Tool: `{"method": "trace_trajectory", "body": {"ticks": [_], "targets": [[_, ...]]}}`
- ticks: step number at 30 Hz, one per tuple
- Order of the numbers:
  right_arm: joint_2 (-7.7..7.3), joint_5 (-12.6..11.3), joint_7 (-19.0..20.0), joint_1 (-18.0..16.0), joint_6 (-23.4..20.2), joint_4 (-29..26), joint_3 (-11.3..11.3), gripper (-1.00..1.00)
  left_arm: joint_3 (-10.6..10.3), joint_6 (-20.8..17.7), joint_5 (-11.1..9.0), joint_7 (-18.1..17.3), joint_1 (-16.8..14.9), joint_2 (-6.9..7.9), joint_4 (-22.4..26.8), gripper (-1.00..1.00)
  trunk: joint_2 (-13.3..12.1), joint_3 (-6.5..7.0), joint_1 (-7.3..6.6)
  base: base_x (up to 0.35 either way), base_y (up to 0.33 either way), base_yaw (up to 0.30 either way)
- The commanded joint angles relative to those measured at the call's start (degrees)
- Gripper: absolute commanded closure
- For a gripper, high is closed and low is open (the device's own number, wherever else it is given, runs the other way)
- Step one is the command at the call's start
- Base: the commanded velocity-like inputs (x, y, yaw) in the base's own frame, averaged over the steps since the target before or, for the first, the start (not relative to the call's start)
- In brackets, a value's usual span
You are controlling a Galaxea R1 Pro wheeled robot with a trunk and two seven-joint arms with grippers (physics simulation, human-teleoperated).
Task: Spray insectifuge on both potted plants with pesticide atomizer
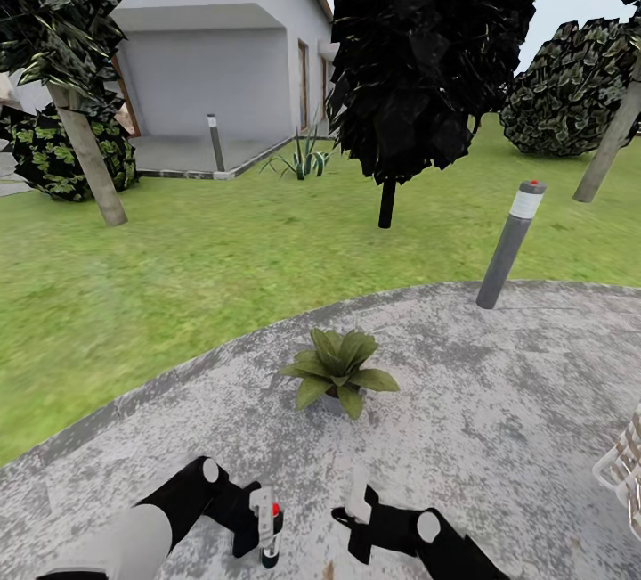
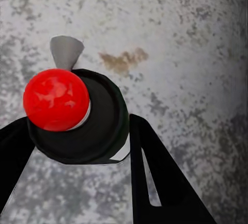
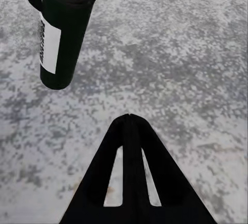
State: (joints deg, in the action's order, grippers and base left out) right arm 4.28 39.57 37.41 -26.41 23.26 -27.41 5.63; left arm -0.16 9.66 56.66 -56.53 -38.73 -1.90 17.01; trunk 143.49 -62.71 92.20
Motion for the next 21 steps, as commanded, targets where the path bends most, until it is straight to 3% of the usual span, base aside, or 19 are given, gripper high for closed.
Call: {"method": "trace_trajectory", "body": {"ticks": [1, 7, 13, 21], "targets": [[0.37, 0.6, 0.3, -0.2, 0.3, -0.1, 0.0, 1.00, -0.1, 0.6, 0.5, 0.0, 0.0, -0.37, 0.3, 1.00, 0.0, -0.05, -0.01, 0.000, 0.000, 0.000], [0.93, 0.6, 0.7, -0.5, 0.3, -0.1, 0.0, 1.00, -0.5, 0.8, 0.5, 0.0, 0.1, -1.31, 1.4, 1.00, 0.0, -0.05, -0.01, 0.000, 0.000, 0.000], [1.04, 0.5, 0.7, -0.7, 0.3, -0.2, 0.0, 1.00, -3.5, 0.7, 0.5, 0.8, 0.1, -1.60, 1.5, 1.00, 0.0, -0.05, -0.01, 0.000, 0.000, 0.000], [1.88, 0.5, 1.1, -1.1, 0.3, -1.3, 0.0, 1.00, -3.8, 0.6, 0.6, 1.6, 0.5, -1.62, 1.6, 1.00, 0.0, -0.05, -0.01, 0.000, 0.000, 0.000]]}}
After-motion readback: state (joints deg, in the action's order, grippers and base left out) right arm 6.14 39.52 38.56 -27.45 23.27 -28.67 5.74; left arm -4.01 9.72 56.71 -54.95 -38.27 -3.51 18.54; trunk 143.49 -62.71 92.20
